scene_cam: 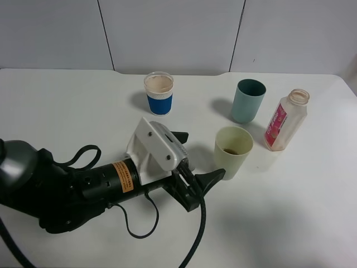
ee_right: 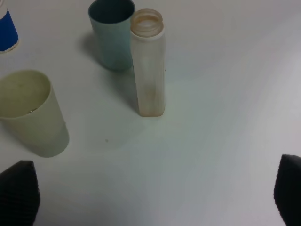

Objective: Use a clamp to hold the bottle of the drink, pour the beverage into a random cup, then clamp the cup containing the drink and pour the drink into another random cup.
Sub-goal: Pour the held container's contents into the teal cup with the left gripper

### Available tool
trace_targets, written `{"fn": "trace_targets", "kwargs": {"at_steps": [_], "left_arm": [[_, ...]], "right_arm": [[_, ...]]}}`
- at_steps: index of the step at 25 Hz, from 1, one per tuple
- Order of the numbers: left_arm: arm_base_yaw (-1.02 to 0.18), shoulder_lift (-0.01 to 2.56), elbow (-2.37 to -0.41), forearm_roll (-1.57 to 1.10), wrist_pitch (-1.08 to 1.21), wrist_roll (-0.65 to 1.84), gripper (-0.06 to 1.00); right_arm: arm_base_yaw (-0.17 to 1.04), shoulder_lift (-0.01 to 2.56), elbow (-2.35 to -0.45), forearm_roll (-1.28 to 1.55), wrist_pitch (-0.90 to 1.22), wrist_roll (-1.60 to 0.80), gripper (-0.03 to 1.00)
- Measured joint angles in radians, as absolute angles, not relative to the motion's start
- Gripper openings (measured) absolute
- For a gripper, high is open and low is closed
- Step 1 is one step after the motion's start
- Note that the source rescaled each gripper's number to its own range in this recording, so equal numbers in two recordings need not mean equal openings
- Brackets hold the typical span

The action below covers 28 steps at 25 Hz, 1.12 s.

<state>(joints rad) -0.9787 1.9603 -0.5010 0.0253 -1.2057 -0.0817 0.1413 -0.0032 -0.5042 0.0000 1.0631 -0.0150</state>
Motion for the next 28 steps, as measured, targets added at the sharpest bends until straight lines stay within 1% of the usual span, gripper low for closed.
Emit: {"fn": "trace_targets", "kwargs": {"at_steps": [8, 28], "left_arm": [[-0.979, 2.045, -0.589, 0.069, -1.209, -0.083, 1.0], [-0.979, 2.147, -0.667, 0.07, -1.209, -0.081, 1.0]], "right_arm": [[0.141, -0.003, -0.504, 0.0, 1.063, -0.015, 1.0], [0.141, -0.003, -0.504, 0.0, 1.063, -0.015, 1.0]]}}
